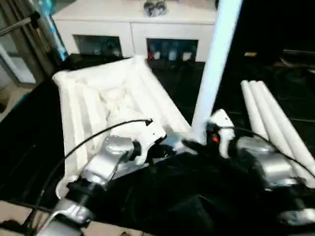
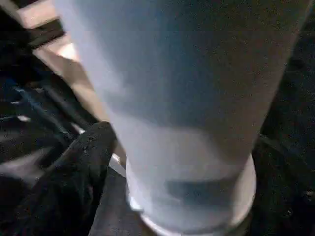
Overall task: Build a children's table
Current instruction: Rotate leg to tighten
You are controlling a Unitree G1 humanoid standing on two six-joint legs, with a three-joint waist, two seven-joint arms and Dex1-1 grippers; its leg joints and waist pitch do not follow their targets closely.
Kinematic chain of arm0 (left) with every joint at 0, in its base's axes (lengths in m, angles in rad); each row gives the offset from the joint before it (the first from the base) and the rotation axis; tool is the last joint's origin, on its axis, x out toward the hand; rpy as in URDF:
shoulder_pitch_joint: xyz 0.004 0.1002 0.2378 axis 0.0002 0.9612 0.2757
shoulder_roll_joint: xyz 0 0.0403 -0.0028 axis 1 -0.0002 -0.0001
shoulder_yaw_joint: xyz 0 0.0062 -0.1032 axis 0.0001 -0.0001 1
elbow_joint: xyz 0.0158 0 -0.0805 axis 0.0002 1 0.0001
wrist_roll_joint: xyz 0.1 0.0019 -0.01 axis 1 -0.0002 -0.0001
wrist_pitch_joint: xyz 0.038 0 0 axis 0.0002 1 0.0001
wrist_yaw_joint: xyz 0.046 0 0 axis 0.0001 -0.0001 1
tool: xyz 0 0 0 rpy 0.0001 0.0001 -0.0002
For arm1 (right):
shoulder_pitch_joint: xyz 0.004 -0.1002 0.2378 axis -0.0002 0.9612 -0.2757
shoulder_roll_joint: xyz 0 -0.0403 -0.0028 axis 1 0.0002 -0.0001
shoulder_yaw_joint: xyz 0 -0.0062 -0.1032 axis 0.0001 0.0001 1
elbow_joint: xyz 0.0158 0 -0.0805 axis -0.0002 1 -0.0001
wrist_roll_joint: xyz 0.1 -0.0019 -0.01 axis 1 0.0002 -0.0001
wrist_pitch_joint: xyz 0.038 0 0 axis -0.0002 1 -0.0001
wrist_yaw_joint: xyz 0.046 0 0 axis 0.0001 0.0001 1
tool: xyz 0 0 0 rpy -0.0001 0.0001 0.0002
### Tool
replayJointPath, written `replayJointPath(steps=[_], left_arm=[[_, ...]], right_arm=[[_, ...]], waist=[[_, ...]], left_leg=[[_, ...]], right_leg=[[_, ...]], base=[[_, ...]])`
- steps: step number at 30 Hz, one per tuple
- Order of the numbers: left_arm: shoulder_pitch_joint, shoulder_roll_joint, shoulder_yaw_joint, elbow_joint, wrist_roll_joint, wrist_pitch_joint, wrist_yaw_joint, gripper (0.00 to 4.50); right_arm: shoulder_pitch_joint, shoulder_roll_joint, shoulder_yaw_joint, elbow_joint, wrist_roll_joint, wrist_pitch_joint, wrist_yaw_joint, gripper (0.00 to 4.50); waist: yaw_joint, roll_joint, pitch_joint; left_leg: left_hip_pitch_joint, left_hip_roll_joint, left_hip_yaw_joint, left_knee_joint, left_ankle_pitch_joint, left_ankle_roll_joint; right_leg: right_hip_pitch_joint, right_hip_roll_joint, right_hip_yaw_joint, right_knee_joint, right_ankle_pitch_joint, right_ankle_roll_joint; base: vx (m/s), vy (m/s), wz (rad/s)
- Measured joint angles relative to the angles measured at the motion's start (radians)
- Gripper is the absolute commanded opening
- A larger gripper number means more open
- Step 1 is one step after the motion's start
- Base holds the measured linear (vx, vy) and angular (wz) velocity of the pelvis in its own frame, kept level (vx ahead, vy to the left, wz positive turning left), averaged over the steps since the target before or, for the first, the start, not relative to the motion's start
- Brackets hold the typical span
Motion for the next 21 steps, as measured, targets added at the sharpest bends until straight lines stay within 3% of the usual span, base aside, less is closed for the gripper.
replayJointPath(steps=[5, 6, 9, 15, 21], left_arm=[[0.022, 0.048, -0.015, -0.034, -0.026, 0.003, -0.086, 0.0], [0.037, 0.073, -0.021, -0.058, -0.039, 0.012, -0.122, 0.0], [0.048, 0.098, -0.026, -0.079, -0.044, 0.017, -0.169, 0.0], [0.049, 0.102, -0.027, -0.082, -0.044, 0.016, -0.182, 0.0], [0.051, 0.093, -0.02, -0.077, -0.039, 0.016, -0.151, 0.0]], right_arm=[[0.023, -0.061, 0.033, -0.055, 0.017, 0.028, 0.124, 3.92], [0.037, -0.071, 0.049, -0.081, 0.019, 0.032, 0.158, 3.66], [0.045, -0.084, 0.067, -0.091, 0.039, 0.038, 0.194, 3.56], [0.048, -0.085, 0.074, -0.104, 0.039, 0.047, 0.198, 3.05], [0.062, -0.061, 0.059, -0.111, 0.034, 0.049, 0.153, 2.9]], waist=[[0.006, 0.001, 0.001], [0.004, 0.001, 0.001], [0.005, 0.0, 0.001], [0.006, 0.0, 0.001], [0.004, 0.0, 0.001]], left_leg=[[0.0, 0.001, 0.0, 0.003, 0.0, 0.0], [0.001, 0.001, 0.0, 0.003, 0.0, 0.0], [0.002, 0.001, 0.0, 0.003, 0.0, 0.0], [0.001, 0.001, 0.001, 0.004, 0.0, 0.0], [0.002, 0.001, 0.0, 0.004, 0.001, 0.0]], right_leg=[[0.001, 0.0, 0.0, 0.002, 0.0, 0.0], [0.001, 0.0, 0.0, 0.002, 0.0, 0.0], [0.002, 0.0, 0.0, 0.003, 0.0, 0.0], [0.004, 0.0, 0.0, 0.002, 0.0, 0.0], [0.003, 0.0, 0.0, 0.003, 0.0, 0.0]], base=[[0.0, 0.0, 0.0], [0.0, 0.0, 0.0], [0.0, 0.0, 0.0], [0.0, 0.0, 0.0], [0.0, 0.0, 0.0]])
